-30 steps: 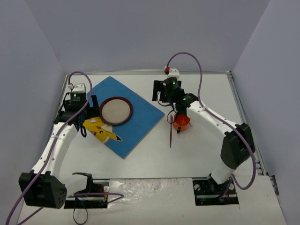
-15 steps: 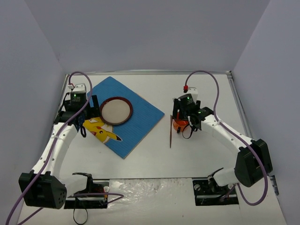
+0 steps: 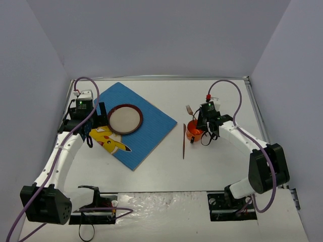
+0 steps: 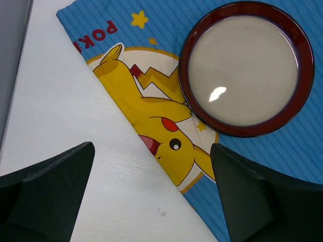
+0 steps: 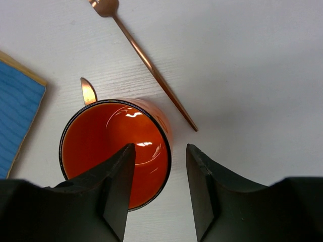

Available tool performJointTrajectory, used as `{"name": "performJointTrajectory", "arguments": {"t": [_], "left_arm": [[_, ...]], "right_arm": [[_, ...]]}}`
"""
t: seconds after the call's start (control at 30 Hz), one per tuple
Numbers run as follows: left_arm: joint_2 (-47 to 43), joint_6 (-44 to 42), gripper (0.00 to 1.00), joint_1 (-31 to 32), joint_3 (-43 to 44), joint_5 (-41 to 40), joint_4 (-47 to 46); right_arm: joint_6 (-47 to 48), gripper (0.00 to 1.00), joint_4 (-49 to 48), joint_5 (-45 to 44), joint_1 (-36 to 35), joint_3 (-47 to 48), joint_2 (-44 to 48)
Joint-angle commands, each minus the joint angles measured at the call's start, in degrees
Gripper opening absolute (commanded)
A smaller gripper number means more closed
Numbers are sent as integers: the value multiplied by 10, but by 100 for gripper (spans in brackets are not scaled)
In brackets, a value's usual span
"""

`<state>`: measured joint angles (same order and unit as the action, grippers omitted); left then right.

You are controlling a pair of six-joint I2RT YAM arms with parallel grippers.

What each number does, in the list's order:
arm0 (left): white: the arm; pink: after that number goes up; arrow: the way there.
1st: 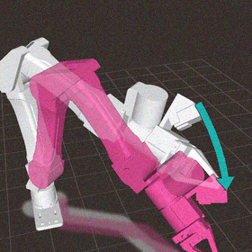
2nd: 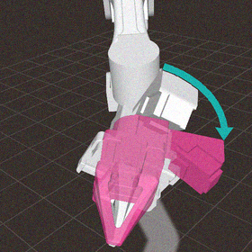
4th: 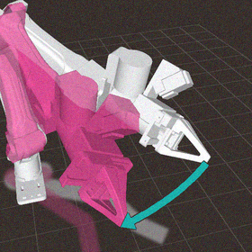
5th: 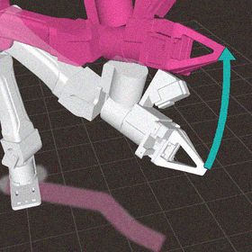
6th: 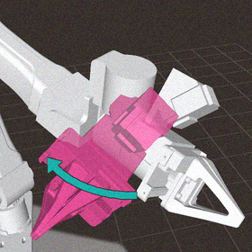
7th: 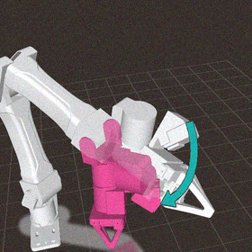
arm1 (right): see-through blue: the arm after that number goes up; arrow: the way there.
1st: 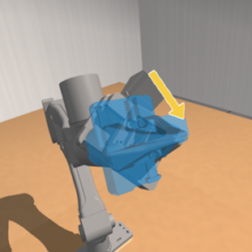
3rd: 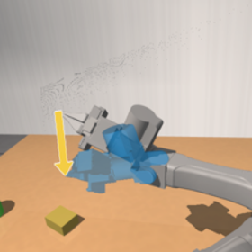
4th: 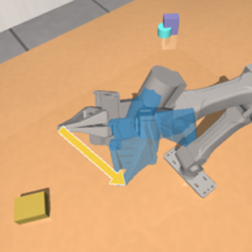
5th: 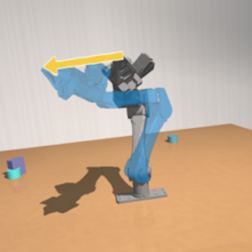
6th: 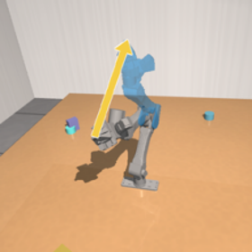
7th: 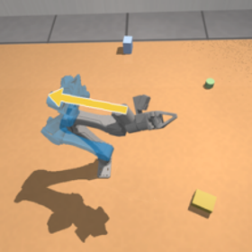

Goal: Set the dinner table for one person

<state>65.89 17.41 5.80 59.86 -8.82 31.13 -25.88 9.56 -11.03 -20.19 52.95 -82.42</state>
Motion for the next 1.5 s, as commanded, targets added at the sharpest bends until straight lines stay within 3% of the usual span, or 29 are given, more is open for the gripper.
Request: {"name": "performJointTrajectory", "arguments": {"t": [0.0, 0.13, 0.37, 0.63, 0.87, 1.13, 1.47], "left_arm": [[-8, 7, 97, -4, 12, -1, -14], [-7, 6, 97, -4, 13, -1, -13], [-7, 6, 97, -4, 13, 0, -13], [-7, 6, 97, -4, 13, 2, -14], [-6, 7, 97, -4, 13, 4, -14], [-2, 4, 97, -4, 13, -1, -14], [-2, 3, 97, -4, 12, -7, -13]], "right_arm": [[5, 37, -42, 28, 13, 5, -22], [10, 29, -48, 35, 18, 2, -30], [28, 0, -46, 26, 18, 9, -17], [92, 0, -24, 58, 18, 91, 6], [177, 0, -4, 166, 14, 208, -37], [296, 0, 15, 256, -36, 346, -168], [358, 0, 48, 262, -90, 467, -298]]}}
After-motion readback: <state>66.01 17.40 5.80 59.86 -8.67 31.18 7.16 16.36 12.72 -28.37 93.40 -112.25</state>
